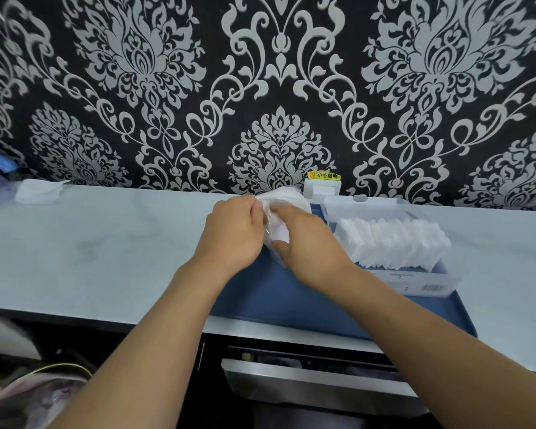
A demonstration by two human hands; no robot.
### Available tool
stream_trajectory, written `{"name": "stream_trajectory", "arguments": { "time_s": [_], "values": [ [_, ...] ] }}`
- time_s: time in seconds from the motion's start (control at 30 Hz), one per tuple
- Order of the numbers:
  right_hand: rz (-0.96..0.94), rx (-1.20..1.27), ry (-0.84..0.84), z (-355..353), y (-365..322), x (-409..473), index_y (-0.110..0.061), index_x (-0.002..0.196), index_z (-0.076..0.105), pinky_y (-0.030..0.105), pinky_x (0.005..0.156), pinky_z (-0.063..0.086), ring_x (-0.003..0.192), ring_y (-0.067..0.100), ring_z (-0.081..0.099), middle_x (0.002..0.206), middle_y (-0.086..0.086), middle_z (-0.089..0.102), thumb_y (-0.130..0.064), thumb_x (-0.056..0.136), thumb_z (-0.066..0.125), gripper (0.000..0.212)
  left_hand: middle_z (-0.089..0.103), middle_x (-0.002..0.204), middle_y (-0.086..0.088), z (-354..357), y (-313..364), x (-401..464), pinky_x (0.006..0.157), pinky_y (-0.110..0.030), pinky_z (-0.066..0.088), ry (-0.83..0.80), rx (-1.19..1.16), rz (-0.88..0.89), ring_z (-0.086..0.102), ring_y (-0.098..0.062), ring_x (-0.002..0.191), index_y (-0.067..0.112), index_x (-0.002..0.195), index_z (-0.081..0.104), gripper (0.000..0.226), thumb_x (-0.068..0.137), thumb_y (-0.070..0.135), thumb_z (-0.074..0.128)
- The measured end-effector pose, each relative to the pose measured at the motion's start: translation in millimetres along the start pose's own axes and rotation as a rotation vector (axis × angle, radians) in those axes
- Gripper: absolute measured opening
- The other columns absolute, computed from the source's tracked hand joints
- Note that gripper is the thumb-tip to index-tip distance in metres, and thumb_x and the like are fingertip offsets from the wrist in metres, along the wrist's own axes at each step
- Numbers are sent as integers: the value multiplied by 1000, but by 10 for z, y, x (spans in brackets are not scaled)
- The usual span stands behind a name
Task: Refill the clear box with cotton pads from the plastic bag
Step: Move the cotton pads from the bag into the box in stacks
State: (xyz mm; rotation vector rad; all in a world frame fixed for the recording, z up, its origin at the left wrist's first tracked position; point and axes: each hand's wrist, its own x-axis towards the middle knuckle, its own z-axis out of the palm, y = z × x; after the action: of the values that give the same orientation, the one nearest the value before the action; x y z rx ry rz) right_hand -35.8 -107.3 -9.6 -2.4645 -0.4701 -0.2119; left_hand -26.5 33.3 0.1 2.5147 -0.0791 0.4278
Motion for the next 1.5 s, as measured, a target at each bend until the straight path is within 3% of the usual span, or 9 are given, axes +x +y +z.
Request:
{"name": "stream_trajectory", "arguments": {
  "time_s": [0.43,0.6,0.7,0.83,0.9,1.03,1.13,1.3,1.5],
  "values": [
    [-73,-374,-40,14,199,94,-28,100,65,36,62,47,80,29,63,102,-2,52,-9,80,67,27,62,78,-1,56,35,22,64,-35,38,-35,92,4,57,-28,76,12,81,60,33,103,28,41],
    [-201,-306,2,-134,64,22,-23,95,47,43,66,51,84,36,61,100,-1,62,-19,85,61,18,56,79,-5,11,19,20,64,-34,34,26,121,-118,52,-32,76,15,75,51,31,101,28,40],
    [-244,-153,110,-242,-58,-63,-24,100,43,42,65,49,76,32,56,86,-7,57,-27,88,60,21,60,82,-11,-48,-35,30,63,-34,35,72,118,-171,54,-35,77,11,76,54,32,101,28,41],
    [46,572,166,-506,-9,-99,-18,98,58,35,66,56,77,20,67,85,-1,71,-15,89,67,13,65,87,-8,-113,-131,52,64,-33,37,65,65,-210,57,-31,79,13,81,59,26,98,28,47],
    [317,832,134,-704,157,-78,-9,107,63,29,60,57,78,18,71,94,6,75,-12,91,68,17,68,96,0,-166,-124,48,65,-29,44,19,-53,-232,63,-23,84,20,88,65,11,91,22,55],
    [640,1117,48,-927,451,-96,0,112,64,23,58,57,67,15,71,91,9,72,-10,89,68,26,59,121,12,-316,135,-52,71,-5,48,61,-375,-104,57,2,93,27,115,66,46,76,4,59],
    [640,1182,7,-924,471,-104,-4,102,62,22,51,54,53,12,62,80,8,65,-10,91,62,13,62,123,11,-195,449,-105,100,-27,47,67,-612,52,58,-4,114,26,119,63,48,72,18,59],
    [525,991,-163,-829,382,-146,-10,98,63,23,50,41,57,12,48,74,4,59,-21,94,55,14,60,114,11,210,812,-141,91,-28,49,-314,-661,-101,60,-9,103,27,131,53,36,102,47,45],
    [531,998,8,-736,363,-130,-19,93,64,26,51,31,53,11,47,63,-2,57,-55,99,44,42,68,117,-8,436,1023,-58,86,-40,52,-235,-1162,-412,66,-26,105,13,129,57,32,105,31,44]
  ]
}}
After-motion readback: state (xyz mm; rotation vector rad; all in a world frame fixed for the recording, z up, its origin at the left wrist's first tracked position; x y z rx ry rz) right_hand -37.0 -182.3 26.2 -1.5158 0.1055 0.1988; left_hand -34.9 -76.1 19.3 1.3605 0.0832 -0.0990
